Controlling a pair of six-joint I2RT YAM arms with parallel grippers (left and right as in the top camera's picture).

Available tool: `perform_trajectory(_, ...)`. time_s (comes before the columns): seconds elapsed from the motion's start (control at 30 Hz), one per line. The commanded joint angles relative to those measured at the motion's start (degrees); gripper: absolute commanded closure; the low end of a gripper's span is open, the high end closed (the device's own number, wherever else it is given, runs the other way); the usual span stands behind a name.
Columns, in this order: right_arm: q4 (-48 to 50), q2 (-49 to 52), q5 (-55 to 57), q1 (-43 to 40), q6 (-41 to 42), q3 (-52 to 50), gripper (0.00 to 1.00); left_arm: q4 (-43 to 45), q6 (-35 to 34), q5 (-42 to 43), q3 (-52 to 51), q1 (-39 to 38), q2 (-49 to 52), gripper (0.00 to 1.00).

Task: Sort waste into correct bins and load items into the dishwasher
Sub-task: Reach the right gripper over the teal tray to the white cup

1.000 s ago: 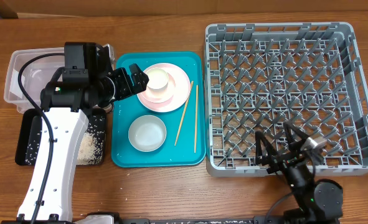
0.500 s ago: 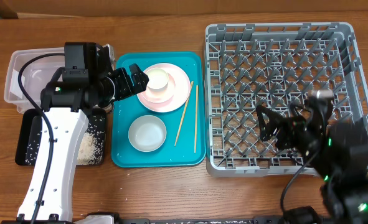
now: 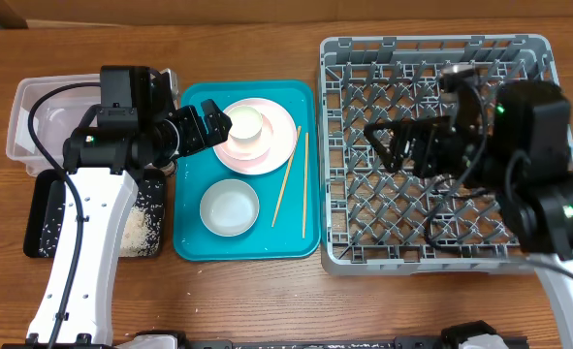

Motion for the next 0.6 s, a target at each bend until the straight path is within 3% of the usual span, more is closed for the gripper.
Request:
perform_trajectory(0.0,0.5,2.4,-4.7,0.9,3.2,1.4,0.05,0.1,-0.2,-0.3,0.3,-0.3,0.0,0.0)
perform_trajectory(0.13,1.5,5.5,1.1,6.2,3.1,1.4,0.28,3.1,-0.6,-0.4,0.9,0.5,-0.2,0.0)
perform_trajectory(0.3,4.4,10.2,15.4,16.7,2.0,1.4,0.31,2.4,-3.5,-0.2,5.4,6.2,-0.2,0.0)
perform_trajectory(0.57,4.7,23.8,19.0,24.7,-3.7,11.6,0.37,-1.6,-3.4,-0.2,9.4,17.9,-0.2,0.0)
